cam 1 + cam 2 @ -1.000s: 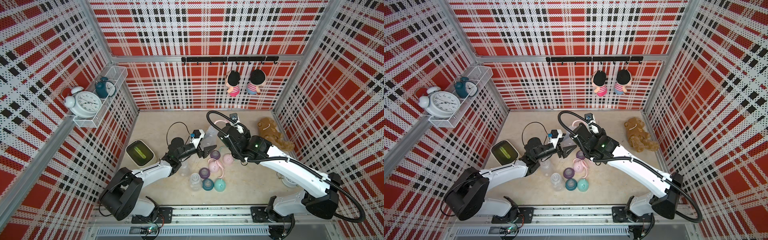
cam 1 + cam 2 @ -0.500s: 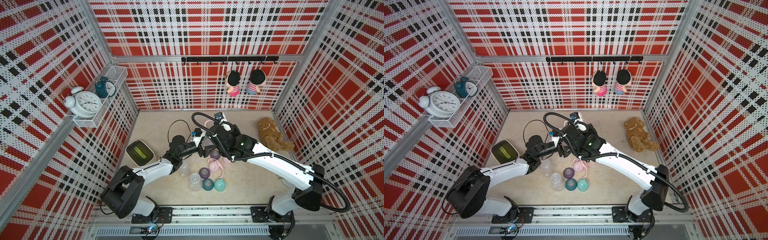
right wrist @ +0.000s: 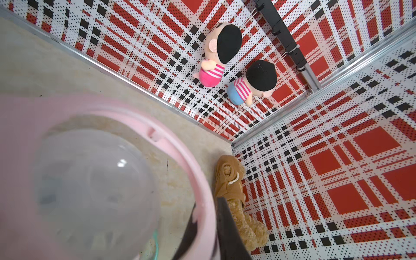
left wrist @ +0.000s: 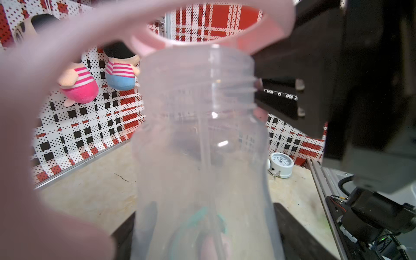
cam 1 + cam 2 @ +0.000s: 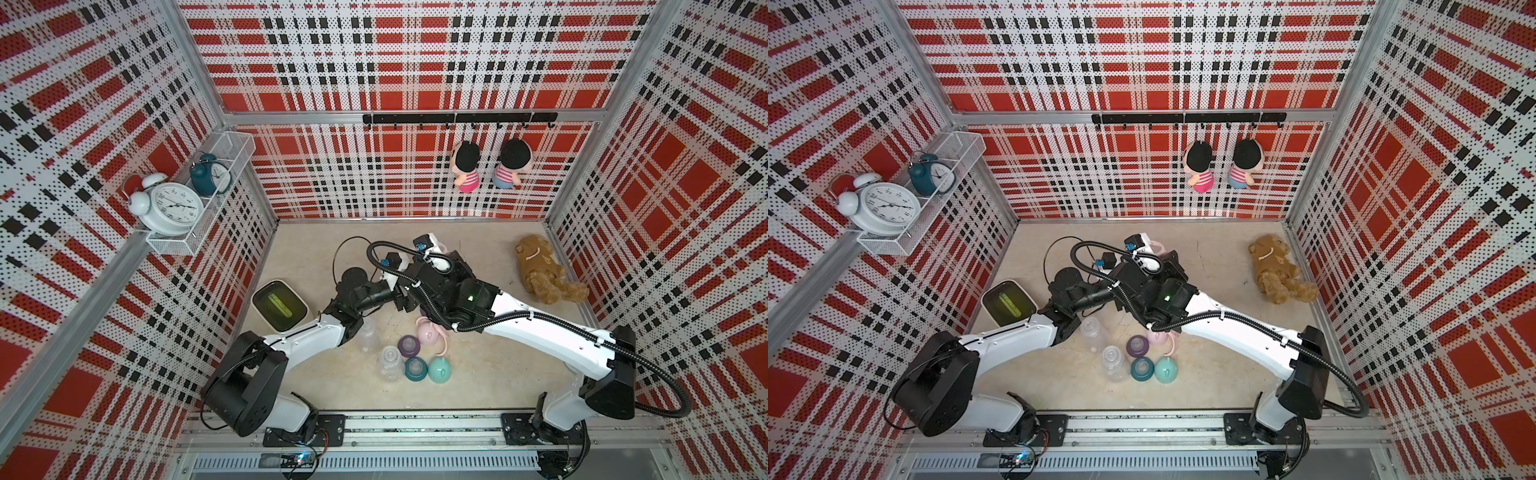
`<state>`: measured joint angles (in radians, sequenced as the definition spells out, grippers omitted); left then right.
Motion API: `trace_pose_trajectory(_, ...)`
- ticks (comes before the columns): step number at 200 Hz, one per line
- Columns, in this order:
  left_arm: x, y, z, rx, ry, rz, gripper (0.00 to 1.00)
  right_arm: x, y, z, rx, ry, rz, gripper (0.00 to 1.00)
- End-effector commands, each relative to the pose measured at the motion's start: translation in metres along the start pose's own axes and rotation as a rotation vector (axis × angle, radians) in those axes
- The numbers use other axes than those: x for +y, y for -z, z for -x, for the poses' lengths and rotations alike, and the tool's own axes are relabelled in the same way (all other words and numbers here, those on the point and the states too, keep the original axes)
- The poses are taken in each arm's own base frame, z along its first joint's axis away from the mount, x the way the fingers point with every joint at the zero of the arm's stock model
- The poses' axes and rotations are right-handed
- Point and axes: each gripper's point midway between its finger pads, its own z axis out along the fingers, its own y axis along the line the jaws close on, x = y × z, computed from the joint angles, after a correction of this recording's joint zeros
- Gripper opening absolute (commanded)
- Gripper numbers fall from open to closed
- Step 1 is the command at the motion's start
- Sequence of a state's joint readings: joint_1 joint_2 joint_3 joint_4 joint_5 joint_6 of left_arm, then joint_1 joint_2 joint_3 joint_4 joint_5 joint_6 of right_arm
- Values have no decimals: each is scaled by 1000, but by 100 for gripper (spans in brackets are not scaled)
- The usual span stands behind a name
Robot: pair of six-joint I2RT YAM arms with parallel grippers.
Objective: Assemble the baby bottles
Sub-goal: Put on the handle of the baby bottle.
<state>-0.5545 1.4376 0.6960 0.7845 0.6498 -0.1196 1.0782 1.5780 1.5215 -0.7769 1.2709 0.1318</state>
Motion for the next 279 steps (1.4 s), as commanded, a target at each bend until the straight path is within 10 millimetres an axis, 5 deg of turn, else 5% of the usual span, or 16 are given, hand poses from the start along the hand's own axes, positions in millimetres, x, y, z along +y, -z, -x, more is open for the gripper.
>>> trace_pose_trajectory(1, -2, 1, 19, -42, -25, -18, 0, 5, 1, -3, -5, 52, -34, 0)
trace_pose_trajectory(90, 3, 6, 23, -54, -21, -14, 0, 24, 20, -13, -54, 144, -24, 1)
trace_pose_trajectory(205, 1, 7, 18, -56, -87, 21, 0, 31, 37, -5, -91, 108, 194, 48)
trace_pose_trajectory(260, 1, 12, 21, -76, -103, 35, 0, 23, 48, 0, -94, 14, 315, 90)
trace_pose_trajectory(279, 2, 14, 21, -82, -105, 38, 0, 15, 54, -1, -91, -40, 368, 95)
